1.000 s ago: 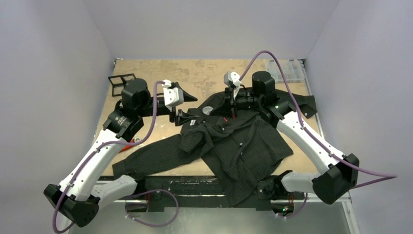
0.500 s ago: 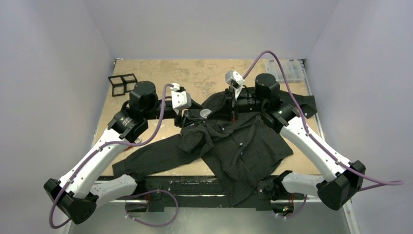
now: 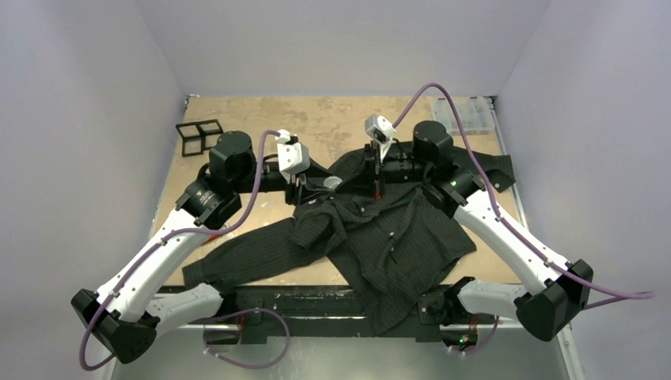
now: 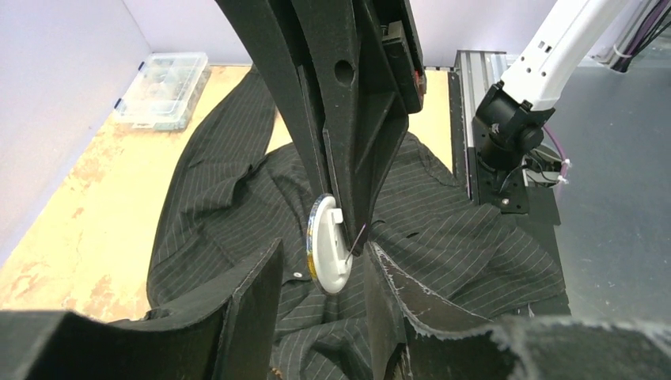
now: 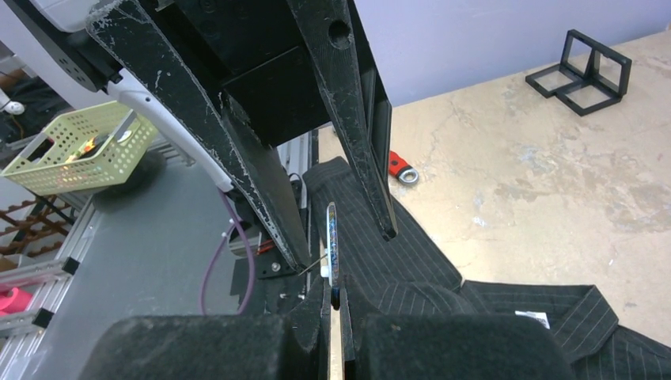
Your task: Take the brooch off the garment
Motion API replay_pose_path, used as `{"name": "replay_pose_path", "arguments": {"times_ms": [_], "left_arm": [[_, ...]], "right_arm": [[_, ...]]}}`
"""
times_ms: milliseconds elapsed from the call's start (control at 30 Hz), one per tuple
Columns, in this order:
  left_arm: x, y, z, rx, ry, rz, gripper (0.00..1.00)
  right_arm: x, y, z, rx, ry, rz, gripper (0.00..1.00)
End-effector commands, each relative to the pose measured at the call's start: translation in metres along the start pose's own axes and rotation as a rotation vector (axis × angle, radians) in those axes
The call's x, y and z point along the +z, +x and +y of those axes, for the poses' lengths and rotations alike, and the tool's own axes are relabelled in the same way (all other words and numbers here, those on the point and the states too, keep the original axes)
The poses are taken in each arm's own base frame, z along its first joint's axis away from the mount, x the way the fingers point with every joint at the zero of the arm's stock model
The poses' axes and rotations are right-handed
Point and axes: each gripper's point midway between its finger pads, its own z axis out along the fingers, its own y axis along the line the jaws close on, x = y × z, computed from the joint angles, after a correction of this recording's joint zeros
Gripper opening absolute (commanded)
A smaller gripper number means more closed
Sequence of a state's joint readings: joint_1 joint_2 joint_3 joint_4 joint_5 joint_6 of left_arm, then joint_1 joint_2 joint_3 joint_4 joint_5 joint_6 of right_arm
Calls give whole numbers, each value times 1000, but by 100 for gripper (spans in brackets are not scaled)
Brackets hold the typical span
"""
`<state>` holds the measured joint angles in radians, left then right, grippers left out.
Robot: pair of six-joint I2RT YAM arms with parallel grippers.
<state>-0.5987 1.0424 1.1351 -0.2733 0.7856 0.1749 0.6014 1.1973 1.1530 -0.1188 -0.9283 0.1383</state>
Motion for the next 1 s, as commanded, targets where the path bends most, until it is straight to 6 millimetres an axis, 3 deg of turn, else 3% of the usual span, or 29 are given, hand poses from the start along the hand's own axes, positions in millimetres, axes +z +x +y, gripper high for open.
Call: {"name": "replay_pose_path", "arguments": {"times_ms": [0, 200, 967], "left_arm": [[-1, -30, -5, 33, 19, -74, 39], [1, -29, -1, 26, 7, -68, 26], [8, -18, 9, -105, -33, -25, 3]], "right_arm": [[-1, -10, 6, -31, 4, -36, 0], [0, -12, 7, -30, 2, -43, 0], [-1, -13, 9, -78, 16, -49, 0]]}}
